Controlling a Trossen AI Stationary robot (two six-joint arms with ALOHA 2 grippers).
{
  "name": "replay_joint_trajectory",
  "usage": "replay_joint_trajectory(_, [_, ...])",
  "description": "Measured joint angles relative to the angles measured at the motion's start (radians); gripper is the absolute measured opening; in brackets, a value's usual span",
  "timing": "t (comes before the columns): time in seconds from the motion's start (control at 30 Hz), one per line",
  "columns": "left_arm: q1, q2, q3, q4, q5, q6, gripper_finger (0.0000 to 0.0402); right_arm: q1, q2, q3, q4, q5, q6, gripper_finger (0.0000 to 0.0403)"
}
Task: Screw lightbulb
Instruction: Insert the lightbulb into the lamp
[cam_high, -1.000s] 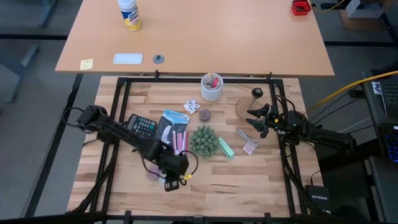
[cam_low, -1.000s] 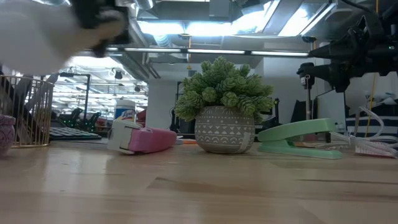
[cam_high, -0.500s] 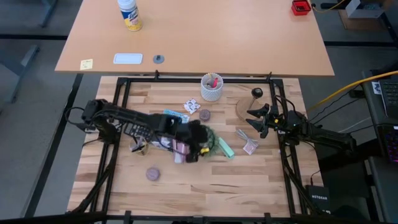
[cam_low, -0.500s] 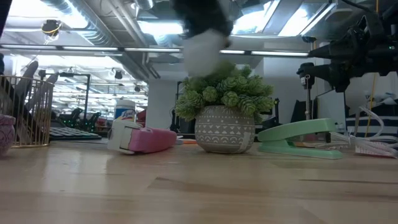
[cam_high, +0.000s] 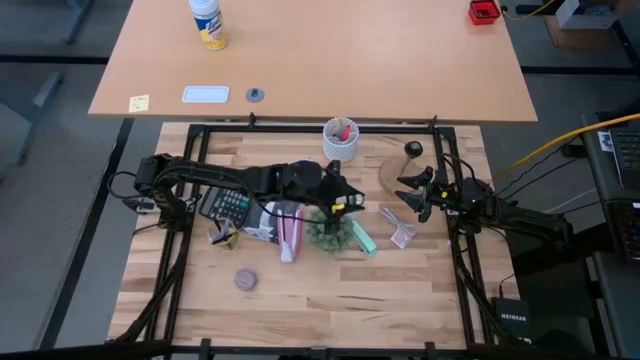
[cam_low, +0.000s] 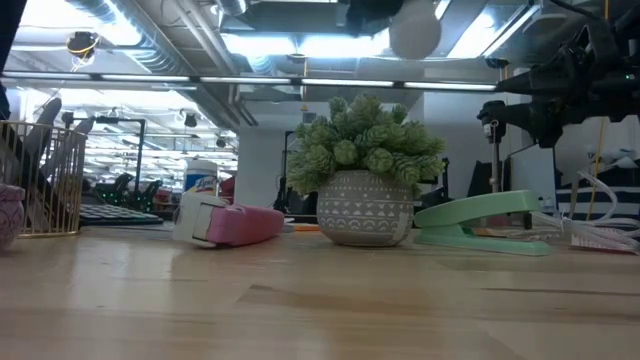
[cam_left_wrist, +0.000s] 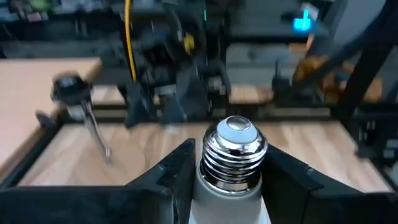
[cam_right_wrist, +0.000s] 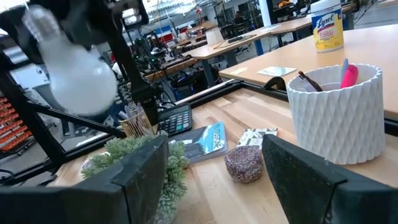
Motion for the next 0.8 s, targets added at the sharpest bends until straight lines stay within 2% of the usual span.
replay_joint_trajectory(0.2, [0.004, 0.009, 0.0, 0.123, -0.002, 0.01, 0.0139, 0.0, 0.0, 0.0, 0.0, 0.0, -0.001, 0.0266])
replay_joint_trajectory(0.33, [0.003, 0.046, 0.0, 0.178, -0.009, 0.08, 0.0139, 0.0, 0.0, 0.0, 0.0, 0.0, -0.001, 0.0266])
replay_joint_trajectory(0.47, [0.003, 0.102, 0.0, 0.247, -0.025, 0.211, 0.0139, 0.0, 0.0, 0.0, 0.0, 0.0, -0.001, 0.0266])
replay_joint_trajectory(0.6, [0.008, 0.149, -0.001, 0.347, -0.089, 0.36, 0.0139, 0.0, 0.0, 0.0, 0.0, 0.0, -0.001, 0.0266])
replay_joint_trajectory(0.8, [0.04, 0.174, -0.001, 0.433, -0.092, 0.561, 0.0139, 0.0, 0.0, 0.0, 0.001, 0.0, -0.001, 0.0266])
